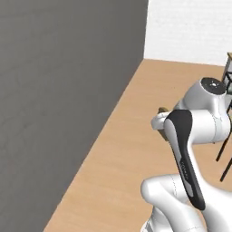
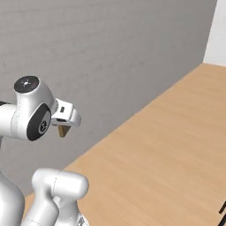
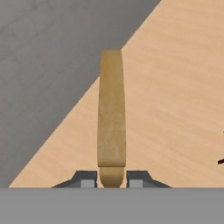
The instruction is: Start the toaster. Once the lever pops up, take the bread to the plate on the dining counter.
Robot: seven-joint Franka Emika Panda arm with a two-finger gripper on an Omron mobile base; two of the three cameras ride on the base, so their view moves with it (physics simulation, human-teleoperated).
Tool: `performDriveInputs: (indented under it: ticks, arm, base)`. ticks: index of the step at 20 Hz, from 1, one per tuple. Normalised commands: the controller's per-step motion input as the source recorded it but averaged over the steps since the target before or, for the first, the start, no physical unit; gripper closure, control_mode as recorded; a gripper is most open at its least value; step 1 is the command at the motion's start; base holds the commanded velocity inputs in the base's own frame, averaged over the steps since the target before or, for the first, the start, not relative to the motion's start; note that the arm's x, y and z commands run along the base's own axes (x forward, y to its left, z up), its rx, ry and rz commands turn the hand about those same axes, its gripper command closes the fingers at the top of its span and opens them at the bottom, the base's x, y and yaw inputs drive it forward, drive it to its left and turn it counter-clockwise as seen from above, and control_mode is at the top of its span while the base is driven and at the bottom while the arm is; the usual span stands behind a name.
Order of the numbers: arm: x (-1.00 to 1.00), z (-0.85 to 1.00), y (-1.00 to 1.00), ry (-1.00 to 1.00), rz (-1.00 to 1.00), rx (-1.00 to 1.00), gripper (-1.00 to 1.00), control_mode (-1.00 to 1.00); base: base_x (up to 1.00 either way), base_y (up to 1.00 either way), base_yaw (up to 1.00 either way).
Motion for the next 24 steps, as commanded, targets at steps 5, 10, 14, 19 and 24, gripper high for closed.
performDriveInputs:
  ticks: [5, 10, 14, 19, 24]
  arm:
    - [0.00, 0.00, 0.00, 0.00, 0.00, 0.00, 1.00, 1.00]
    - [0.00, 0.00, 0.00, 0.00, 0.00, 0.00, 1.00, 1.00]
    - [0.00, 0.00, 0.00, 0.00, 0.00, 0.00, 1.00, 1.00]
    - [0.00, 0.00, 0.00, 0.00, 0.00, 0.00, 1.00, 1.00]
    - [0.00, 0.00, 0.00, 0.00, 0.00, 0.00, 1.00, 1.00]
  base:
    - [0.59, -0.03, -0.53]
    - [0.62, -0.01, -0.54]
    - [0.66, 0.00, -0.54]
    - [0.90, 0.32, -0.33]
    - [1.00, 0.63, -0.14]
